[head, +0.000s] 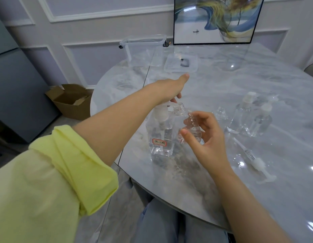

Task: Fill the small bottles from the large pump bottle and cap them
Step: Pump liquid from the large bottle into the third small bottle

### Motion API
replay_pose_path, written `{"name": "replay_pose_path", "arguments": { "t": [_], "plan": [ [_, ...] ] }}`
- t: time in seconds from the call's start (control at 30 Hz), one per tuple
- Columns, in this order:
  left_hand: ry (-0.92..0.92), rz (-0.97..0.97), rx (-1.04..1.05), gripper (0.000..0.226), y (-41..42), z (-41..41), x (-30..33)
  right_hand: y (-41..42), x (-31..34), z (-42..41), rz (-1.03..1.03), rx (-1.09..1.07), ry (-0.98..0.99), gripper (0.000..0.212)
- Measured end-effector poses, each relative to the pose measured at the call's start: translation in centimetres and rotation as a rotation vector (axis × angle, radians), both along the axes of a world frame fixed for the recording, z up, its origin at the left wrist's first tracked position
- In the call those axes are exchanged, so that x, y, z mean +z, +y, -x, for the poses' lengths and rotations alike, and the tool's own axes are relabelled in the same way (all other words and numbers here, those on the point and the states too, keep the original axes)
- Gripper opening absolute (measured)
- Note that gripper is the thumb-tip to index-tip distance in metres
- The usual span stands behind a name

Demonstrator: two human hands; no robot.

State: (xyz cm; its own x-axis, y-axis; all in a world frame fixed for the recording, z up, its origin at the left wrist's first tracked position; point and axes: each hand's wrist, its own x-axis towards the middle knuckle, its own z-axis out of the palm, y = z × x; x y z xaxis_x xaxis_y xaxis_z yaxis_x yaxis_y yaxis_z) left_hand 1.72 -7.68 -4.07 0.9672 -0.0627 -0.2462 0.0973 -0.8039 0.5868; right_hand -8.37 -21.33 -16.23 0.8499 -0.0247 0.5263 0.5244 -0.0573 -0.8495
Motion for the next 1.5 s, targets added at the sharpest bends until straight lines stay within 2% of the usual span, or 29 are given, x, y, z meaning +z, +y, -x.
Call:
{"name": "replay_pose_path", "arguments": {
  "t": [0.37, 1.27, 1.4, 1.5],
  "plan": [
    [-0.044, 0.045, 0.0, 0.074, 0.11, -0.12, 0.07, 0.1, 0.0, 0.01, -0.004, -0.002, -0.017, 0.036],
    [0.008, -0.016, -0.002, 0.077, 0.02, -0.38, -0.31, 0.04, -0.25, -0.19, 0.011, 0.006, -0.01, 0.037],
    [-0.06, -0.048, -0.01, 0.076, -0.21, -0.52, 0.09, -0.21, -0.08, -0.21, 0.013, 0.009, 0.0, 0.038],
    [-0.02, -0.046, -0.003, 0.077, -0.08, -0.36, -0.16, -0.18, -0.25, -0.34, 0.018, 0.021, 0.015, 0.037]
  ]
}}
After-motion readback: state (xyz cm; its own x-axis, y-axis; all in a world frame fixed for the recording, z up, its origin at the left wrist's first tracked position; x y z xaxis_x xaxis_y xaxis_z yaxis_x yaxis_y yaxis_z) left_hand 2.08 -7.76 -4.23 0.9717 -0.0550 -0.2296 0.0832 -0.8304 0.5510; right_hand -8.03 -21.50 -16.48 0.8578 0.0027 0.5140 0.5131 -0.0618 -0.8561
